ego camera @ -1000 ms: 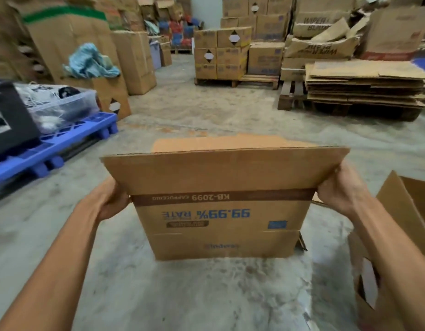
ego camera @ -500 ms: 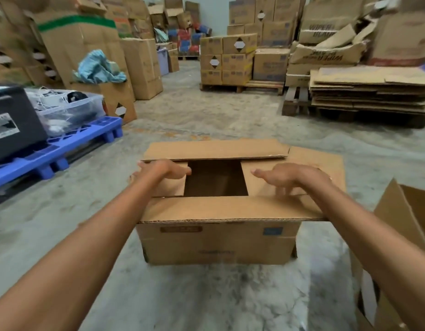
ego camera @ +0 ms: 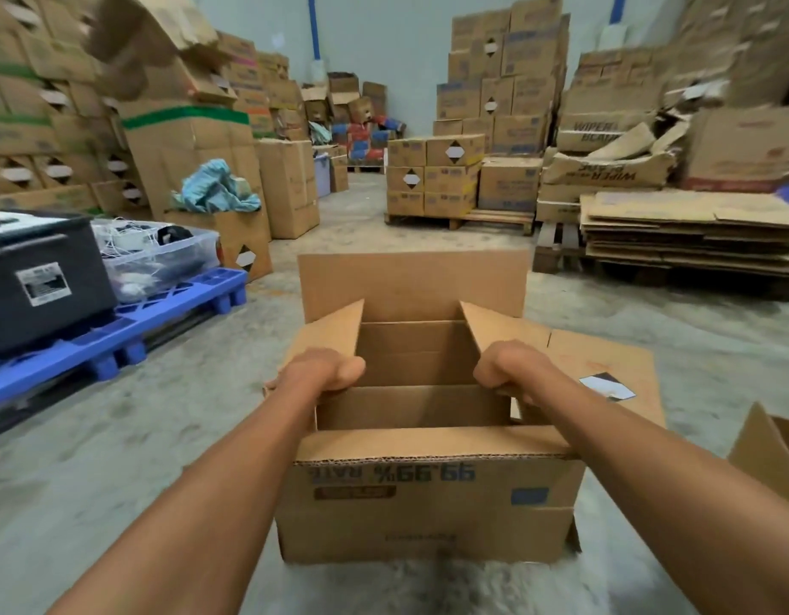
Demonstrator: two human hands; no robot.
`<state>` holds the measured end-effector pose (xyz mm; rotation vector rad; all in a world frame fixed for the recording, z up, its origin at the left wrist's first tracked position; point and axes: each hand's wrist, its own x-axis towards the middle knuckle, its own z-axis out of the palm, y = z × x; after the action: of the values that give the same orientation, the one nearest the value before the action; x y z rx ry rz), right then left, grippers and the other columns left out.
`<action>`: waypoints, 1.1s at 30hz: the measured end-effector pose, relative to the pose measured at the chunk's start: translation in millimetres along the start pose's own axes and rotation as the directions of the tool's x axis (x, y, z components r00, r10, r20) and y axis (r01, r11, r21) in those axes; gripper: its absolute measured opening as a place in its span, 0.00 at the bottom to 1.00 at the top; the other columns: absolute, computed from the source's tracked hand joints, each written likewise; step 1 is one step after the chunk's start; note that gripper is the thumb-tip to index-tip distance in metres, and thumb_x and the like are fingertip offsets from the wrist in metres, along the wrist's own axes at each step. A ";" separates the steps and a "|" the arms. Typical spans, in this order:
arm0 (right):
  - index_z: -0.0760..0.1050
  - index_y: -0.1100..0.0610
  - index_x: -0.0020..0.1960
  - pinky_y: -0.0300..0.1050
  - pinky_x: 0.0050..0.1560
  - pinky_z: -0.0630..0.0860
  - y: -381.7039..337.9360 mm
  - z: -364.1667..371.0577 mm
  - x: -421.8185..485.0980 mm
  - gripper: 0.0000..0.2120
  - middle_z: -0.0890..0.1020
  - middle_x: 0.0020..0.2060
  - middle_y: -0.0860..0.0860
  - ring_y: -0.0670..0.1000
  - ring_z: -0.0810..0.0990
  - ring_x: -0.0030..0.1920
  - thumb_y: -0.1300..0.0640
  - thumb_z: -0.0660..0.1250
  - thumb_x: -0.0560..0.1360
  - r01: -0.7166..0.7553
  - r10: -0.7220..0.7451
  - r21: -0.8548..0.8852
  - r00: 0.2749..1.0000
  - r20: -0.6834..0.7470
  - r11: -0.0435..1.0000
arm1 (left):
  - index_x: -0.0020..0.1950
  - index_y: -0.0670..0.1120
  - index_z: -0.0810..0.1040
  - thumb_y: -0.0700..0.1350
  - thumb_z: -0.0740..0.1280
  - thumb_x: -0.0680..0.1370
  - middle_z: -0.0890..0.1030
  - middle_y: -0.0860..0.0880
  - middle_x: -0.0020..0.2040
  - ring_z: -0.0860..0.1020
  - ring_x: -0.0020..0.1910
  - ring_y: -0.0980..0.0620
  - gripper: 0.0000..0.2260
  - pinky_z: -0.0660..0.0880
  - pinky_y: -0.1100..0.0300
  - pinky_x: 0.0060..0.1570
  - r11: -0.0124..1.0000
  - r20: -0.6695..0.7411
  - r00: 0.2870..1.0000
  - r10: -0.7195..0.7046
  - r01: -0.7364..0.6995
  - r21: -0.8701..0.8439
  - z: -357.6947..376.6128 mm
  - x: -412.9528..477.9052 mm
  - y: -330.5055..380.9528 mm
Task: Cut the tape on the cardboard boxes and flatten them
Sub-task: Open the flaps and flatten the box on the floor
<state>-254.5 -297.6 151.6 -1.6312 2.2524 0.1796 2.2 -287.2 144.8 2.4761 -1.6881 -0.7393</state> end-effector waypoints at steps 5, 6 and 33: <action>0.78 0.67 0.58 0.48 0.46 0.78 60.7 -60.3 -43.5 0.16 0.83 0.55 0.60 0.57 0.82 0.50 0.67 0.58 0.74 0.229 -0.216 0.096 0.968 -0.131 0.969 | 0.52 0.38 0.73 0.48 0.54 0.74 0.79 0.31 0.54 0.79 0.49 0.29 0.16 0.80 0.36 0.42 0.761 -0.013 0.999 0.052 -0.048 -0.646 -62.4 -23.9 -37.7; 0.80 0.66 0.57 0.47 0.45 0.78 74.6 -65.4 -51.1 0.18 0.84 0.56 0.61 0.56 0.82 0.48 0.69 0.57 0.72 0.288 -0.270 0.121 0.952 -0.147 0.950 | 0.48 0.39 0.73 0.47 0.54 0.72 0.80 0.32 0.49 0.80 0.46 0.30 0.14 0.80 0.35 0.42 0.692 -0.032 0.999 0.031 -0.045 -0.720 -68.2 -29.5 -44.7; 0.40 0.49 0.80 0.42 0.73 0.58 178.5 355.1 -75.8 0.68 0.66 0.77 0.50 0.57 0.49 0.79 0.60 0.79 0.51 0.622 -0.622 -0.394 0.769 0.145 0.677 | 0.41 0.45 0.69 0.37 0.53 0.77 0.80 0.46 0.46 0.80 0.38 0.43 0.08 0.77 0.53 0.33 -0.153 0.544 0.764 -0.347 0.526 -0.837 202.7 -32.9 -229.2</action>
<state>-327.6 -63.2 -169.9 -2.5316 1.5724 0.5113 106.7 -122.0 -92.8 1.6564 0.1919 -1.4580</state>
